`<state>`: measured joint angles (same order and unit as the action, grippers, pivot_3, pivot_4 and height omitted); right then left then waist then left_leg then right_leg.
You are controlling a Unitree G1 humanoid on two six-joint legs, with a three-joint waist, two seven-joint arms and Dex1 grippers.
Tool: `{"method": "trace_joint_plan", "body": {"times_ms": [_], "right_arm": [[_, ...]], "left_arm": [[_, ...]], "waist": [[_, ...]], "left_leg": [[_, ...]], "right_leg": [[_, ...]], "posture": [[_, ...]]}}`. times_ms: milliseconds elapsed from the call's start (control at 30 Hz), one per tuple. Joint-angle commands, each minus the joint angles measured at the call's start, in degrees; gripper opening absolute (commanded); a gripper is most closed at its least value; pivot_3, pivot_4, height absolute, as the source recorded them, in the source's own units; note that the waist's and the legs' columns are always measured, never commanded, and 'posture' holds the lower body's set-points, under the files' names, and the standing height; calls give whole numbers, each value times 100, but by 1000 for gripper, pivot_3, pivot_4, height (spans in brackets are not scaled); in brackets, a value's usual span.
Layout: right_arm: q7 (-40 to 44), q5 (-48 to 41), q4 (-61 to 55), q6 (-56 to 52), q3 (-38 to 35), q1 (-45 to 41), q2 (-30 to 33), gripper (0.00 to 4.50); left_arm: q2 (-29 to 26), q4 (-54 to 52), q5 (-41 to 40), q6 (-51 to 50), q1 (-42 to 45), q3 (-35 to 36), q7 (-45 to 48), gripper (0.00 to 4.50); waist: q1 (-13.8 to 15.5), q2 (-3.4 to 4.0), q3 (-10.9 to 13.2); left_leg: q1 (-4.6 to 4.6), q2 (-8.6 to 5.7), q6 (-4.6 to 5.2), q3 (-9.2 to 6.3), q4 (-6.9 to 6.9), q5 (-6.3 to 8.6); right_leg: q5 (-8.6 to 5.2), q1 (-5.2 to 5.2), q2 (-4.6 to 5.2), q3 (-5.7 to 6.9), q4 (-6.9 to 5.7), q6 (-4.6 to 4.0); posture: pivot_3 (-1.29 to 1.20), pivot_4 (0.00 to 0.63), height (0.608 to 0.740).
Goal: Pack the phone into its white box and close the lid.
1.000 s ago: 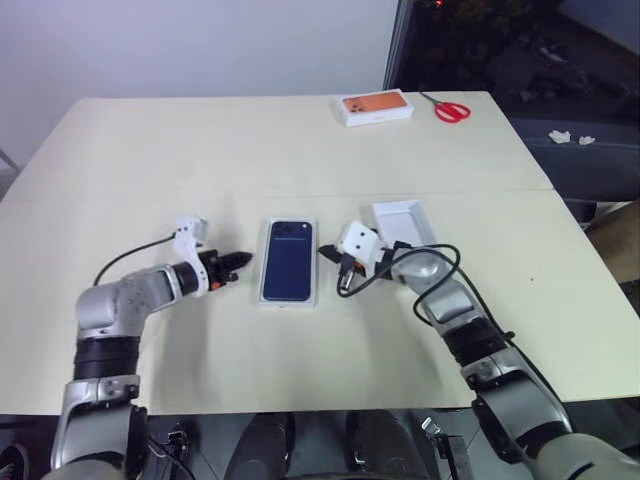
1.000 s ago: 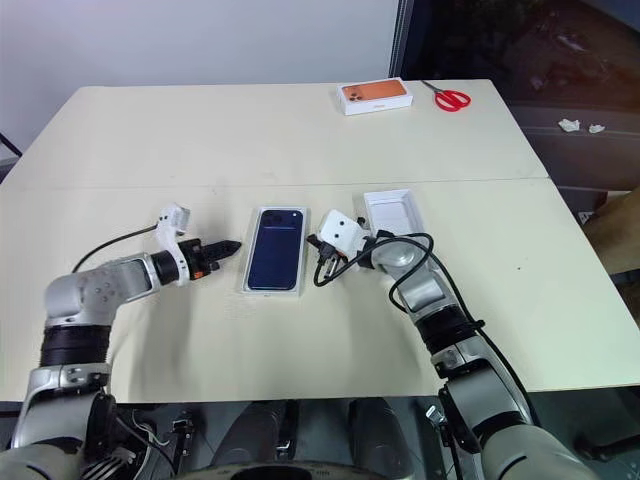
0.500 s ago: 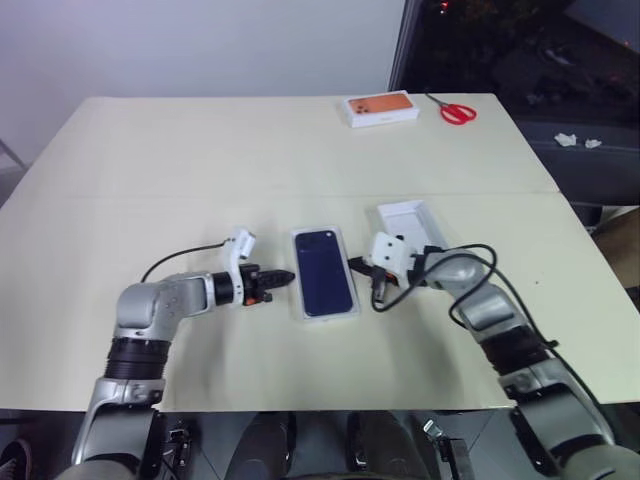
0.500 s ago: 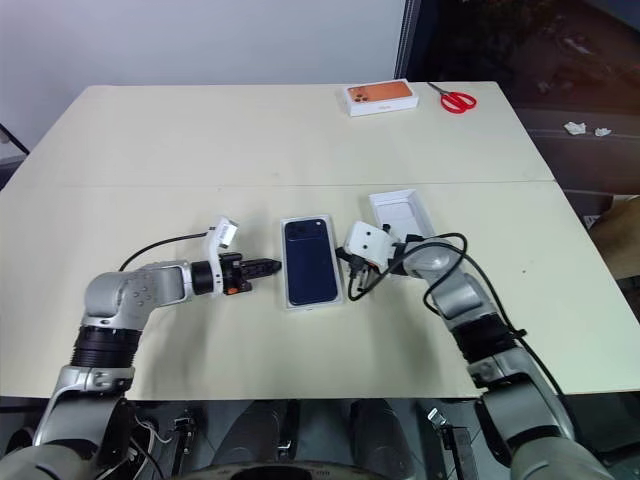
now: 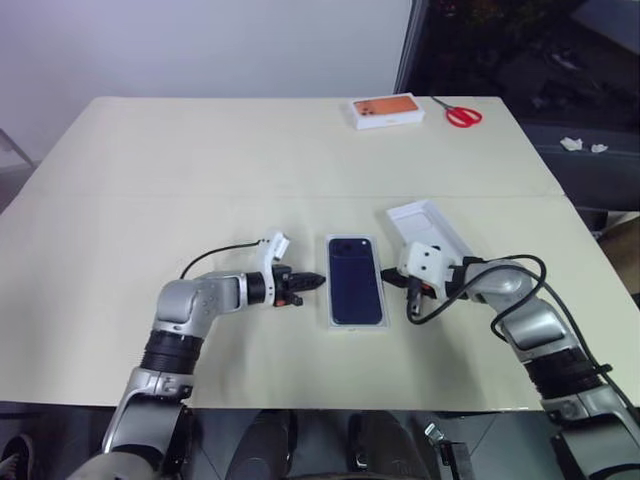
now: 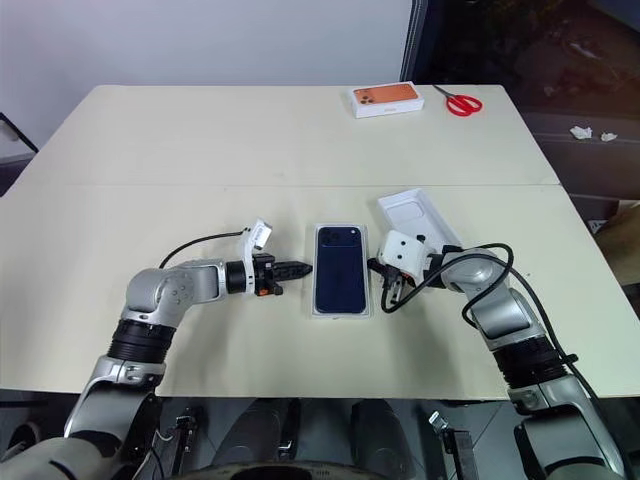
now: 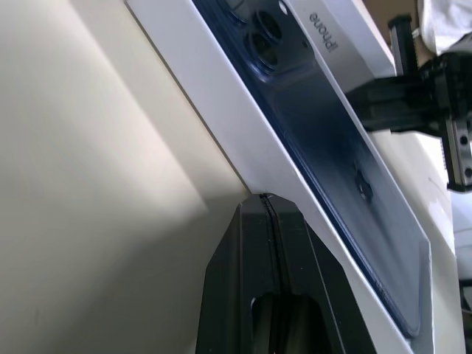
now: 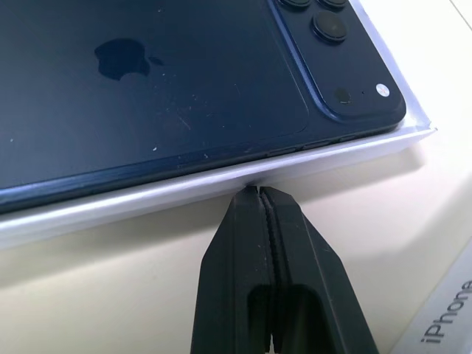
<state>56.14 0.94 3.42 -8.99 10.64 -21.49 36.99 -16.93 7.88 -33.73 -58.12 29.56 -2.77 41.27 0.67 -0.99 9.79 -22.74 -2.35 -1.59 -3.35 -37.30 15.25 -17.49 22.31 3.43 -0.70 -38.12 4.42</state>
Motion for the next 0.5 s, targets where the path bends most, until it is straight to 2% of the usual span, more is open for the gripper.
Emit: {"method": "trace_joint_plan", "body": {"times_ms": [33, 267, 500], "right_arm": [[-19, 18, -32, 124, 41, 2, 5, 57], [-135, 77, 274, 338, 52, -262, -88, 57], [111, -21, 263, 278, 114, -299, -38, 57]], "left_arm": [[80, -105, -51, 76, 110, -80, 161, 15], [85, -78, -57, 78, 128, -67, 196, 15], [-76, -103, -4, 180, 92, 41, 243, 15]], "waist": [[-9, 0, 0], [-17, 0, 0], [-22, 0, 0]], "left_leg": [[1, 0, 0, 0, 0, 0], [2, 0, 4, 1, 0, -3], [2, 0, 6, 0, 1, -6]], "right_leg": [[0, 0, 0, 0, 0, 0], [2, 0, -1, 0, -1, 4], [4, 1, -1, 0, -1, 7]], "posture": [[0, 150, 740], [0, 150, 740], [0, 150, 740]]}}
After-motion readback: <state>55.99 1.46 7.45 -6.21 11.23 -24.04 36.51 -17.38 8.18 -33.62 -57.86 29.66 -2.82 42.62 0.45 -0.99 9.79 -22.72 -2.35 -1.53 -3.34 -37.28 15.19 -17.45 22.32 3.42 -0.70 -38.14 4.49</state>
